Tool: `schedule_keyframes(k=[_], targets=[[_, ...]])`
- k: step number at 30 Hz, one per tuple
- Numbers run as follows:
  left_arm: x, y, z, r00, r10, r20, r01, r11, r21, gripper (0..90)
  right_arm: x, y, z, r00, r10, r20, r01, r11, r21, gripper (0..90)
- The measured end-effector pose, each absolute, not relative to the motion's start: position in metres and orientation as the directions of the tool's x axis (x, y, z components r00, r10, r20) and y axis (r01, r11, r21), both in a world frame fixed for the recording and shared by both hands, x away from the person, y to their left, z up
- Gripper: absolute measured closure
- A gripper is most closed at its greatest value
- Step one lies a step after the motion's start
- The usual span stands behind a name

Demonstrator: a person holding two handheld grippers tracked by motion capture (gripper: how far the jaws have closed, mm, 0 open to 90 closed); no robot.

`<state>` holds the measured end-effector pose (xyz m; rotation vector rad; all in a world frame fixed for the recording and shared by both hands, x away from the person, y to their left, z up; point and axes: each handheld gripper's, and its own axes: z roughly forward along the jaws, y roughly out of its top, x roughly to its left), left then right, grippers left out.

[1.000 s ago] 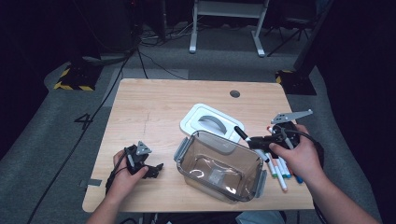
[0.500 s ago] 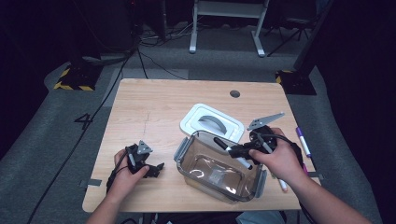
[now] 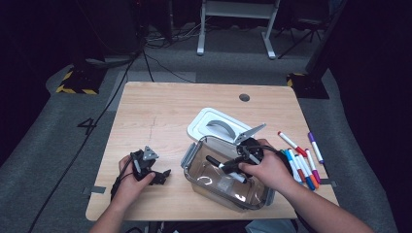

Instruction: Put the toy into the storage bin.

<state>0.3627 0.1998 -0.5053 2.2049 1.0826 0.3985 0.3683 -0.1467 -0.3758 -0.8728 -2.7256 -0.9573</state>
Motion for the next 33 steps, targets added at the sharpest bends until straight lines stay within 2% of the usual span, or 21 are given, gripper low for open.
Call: schedule_keyframes(k=[13,33], targets=[[0.363,0.2,-0.505,0.614,0.789,-0.01,0.595,-0.454,0.664,1.8,0.369,-0.112,-0.413,-0.839,0.453,0.302,0.544,0.722,0.427,77.0],[0.363,0.2,-0.505,0.616,0.788,-0.013,0.594,-0.453,0.665,1.8,0.358,-0.096,-0.441,-0.856,0.432,0.282,0.506,0.811,0.293,77.0]])
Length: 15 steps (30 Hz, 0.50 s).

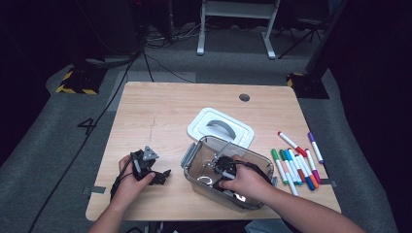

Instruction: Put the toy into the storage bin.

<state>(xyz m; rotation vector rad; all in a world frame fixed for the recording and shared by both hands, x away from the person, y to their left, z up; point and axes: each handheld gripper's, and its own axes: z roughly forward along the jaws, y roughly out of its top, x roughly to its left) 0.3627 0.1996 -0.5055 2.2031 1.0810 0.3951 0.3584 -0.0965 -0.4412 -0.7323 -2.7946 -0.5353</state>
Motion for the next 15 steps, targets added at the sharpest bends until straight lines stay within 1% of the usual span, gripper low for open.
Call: schedule_keyframes(k=[4,7,8,9,13,14,15], targets=[[0.3627,0.1996,-0.5055,0.616,0.788,-0.012,0.594,-0.454,0.665,1.8,0.3584,-0.0965,-0.4435,-0.859,0.43,0.278,0.501,0.817,0.285,77.0],[0.3627,0.1996,-0.5055,0.615,0.788,-0.012,0.594,-0.454,0.665,1.8,0.3589,-0.0967,-0.4443,-0.851,0.43,0.3,0.51,0.812,0.283,76.7],[0.3627,0.1996,-0.5055,0.616,0.788,-0.012,0.594,-0.454,0.665,1.8,0.3591,-0.097,-0.4444,-0.853,0.429,0.299,0.509,0.811,0.289,75.5],[0.3627,0.1995,-0.5055,0.616,0.788,-0.014,0.594,-0.453,0.665,1.8,0.3588,-0.097,-0.4441,-0.851,0.433,0.297,0.514,0.805,0.297,73.4],[0.3627,0.1996,-0.5055,0.616,0.788,-0.012,0.594,-0.454,0.665,1.8,0.3601,-0.0986,-0.4413,-0.852,0.435,0.291,0.516,0.792,0.327,70.3],[0.3627,0.1996,-0.5054,0.616,0.788,-0.012,0.594,-0.454,0.665,1.8,0.3615,-0.1004,-0.4371,-0.857,0.435,0.276,0.511,0.781,0.359,67.8],[0.3627,0.1996,-0.5055,0.616,0.788,-0.012,0.594,-0.454,0.665,1.8,0.3621,-0.1014,-0.4344,-0.858,0.438,0.27,0.512,0.772,0.377,67.3]])
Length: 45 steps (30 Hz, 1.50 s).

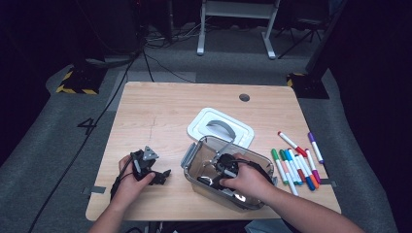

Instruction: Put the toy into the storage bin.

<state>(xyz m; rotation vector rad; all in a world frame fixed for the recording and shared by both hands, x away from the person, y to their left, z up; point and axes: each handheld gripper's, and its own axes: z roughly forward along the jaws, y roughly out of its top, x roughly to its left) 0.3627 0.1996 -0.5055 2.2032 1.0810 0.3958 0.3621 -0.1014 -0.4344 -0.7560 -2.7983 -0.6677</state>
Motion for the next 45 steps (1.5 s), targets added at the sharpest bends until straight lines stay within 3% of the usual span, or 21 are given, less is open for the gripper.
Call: schedule_keyframes(k=[13,27,36,45], targets=[[0.363,0.2,-0.505,0.616,0.788,-0.012,0.595,-0.455,0.663,1.8,0.37,-0.14,-0.376,-0.838,0.51,0.193,0.518,0.634,0.575,64.0],[0.363,0.2,-0.505,0.616,0.788,-0.013,0.595,-0.455,0.663,1.8,0.387,-0.226,-0.343,-0.716,0.685,0.134,0.583,0.481,0.655,63.0],[0.363,0.2,-0.505,0.616,0.788,-0.012,0.595,-0.455,0.663,1.8,0.407,-0.278,-0.353,-0.599,0.793,0.112,0.65,0.4,0.646,63.6],[0.363,0.199,-0.505,0.614,0.789,-0.015,0.596,-0.451,0.665,1.8,0.439,-0.324,-0.389,-0.509,0.857,0.08,0.708,0.364,0.605,65.1]])
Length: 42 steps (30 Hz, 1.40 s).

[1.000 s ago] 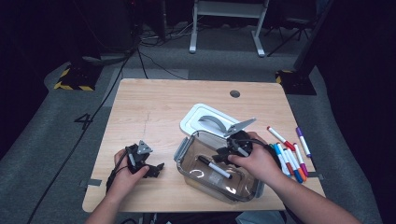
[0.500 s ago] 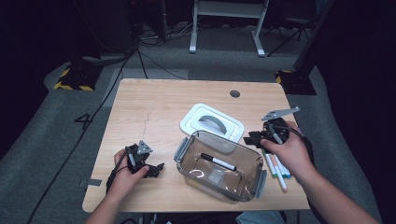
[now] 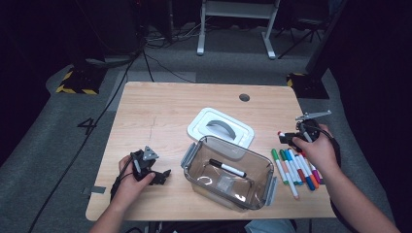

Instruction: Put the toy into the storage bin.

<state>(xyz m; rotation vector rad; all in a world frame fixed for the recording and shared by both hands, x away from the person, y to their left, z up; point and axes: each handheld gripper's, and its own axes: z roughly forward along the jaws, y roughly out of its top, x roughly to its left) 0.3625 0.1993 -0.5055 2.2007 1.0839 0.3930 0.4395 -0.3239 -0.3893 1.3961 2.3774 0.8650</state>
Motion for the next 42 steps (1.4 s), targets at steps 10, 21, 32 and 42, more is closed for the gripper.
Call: schedule_keyframes(k=[10,21,32,42], targets=[[0.356,0.204,-0.505,0.609,0.793,-0.017,0.6,-0.447,0.663,1.8,0.477,-0.359,-0.438,-0.471,0.882,-0.007,0.747,0.403,0.529,66.8],[0.354,0.205,-0.505,0.607,0.795,-0.012,0.599,-0.447,0.664,1.8,0.495,-0.373,-0.466,-0.451,0.892,-0.017,0.773,0.4,0.492,67.9],[0.354,0.205,-0.505,0.607,0.795,-0.014,0.6,-0.447,0.664,1.8,0.499,-0.369,-0.471,-0.487,0.873,-0.019,0.764,0.437,0.475,76.9],[0.354,0.205,-0.505,0.607,0.795,-0.014,0.601,-0.446,0.663,1.8,0.5,-0.363,-0.461,-0.501,0.864,-0.042,0.749,0.458,0.479,77.2]])
